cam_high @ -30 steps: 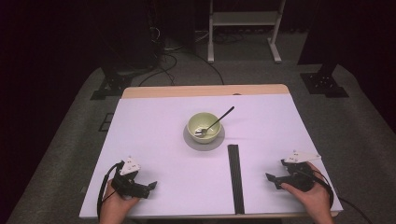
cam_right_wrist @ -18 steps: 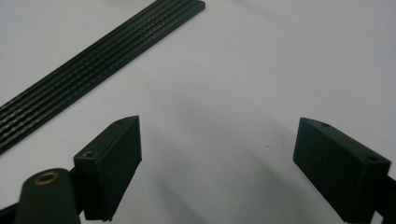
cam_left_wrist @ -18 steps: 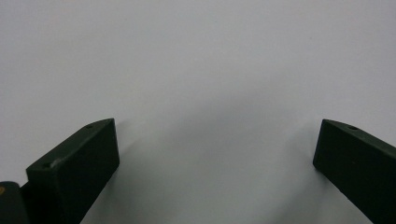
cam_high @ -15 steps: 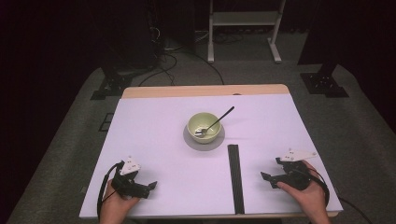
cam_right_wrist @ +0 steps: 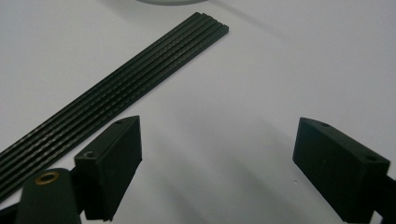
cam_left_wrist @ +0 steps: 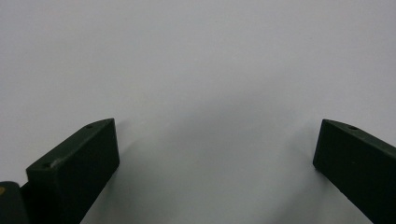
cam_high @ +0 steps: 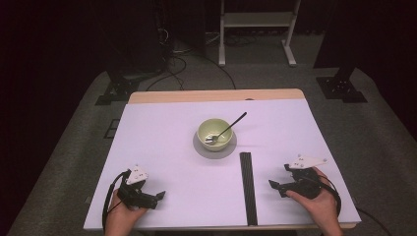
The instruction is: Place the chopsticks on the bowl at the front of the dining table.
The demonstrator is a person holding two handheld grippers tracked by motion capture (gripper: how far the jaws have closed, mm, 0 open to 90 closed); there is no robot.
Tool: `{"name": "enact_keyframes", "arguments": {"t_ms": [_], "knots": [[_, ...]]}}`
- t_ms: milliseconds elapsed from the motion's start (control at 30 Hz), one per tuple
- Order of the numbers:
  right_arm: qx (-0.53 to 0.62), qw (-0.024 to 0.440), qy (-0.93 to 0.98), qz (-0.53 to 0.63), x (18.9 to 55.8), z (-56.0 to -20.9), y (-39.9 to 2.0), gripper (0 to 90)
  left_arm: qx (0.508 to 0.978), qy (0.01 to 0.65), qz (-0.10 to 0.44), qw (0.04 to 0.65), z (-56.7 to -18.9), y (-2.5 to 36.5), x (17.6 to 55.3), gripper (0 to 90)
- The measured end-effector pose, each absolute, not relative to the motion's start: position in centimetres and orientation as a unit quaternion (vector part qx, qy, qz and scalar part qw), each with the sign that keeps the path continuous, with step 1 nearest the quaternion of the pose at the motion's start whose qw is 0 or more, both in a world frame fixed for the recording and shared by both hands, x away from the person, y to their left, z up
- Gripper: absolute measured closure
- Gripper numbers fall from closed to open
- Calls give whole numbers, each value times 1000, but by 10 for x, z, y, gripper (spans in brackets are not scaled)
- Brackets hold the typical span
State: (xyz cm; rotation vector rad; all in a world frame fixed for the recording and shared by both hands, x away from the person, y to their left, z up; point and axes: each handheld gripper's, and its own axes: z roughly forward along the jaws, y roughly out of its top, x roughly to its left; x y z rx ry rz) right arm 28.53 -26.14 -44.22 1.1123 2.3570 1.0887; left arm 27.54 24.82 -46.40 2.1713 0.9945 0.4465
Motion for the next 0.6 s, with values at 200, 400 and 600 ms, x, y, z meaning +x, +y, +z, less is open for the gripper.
{"name": "enact_keyframes", "arguments": {"t_ms": [200, 400, 600], "knots": [[384, 157, 826, 381, 287, -442, -256, 143, 838, 384, 172, 348, -464, 248, 275, 0], [378, 153, 830, 382, 287, -441, -248, 143, 838, 384, 172, 348, -464, 248, 275, 0], [370, 150, 834, 380, 289, -442, -237, 144, 838, 384, 172, 349, -464, 248, 275, 0]]}}
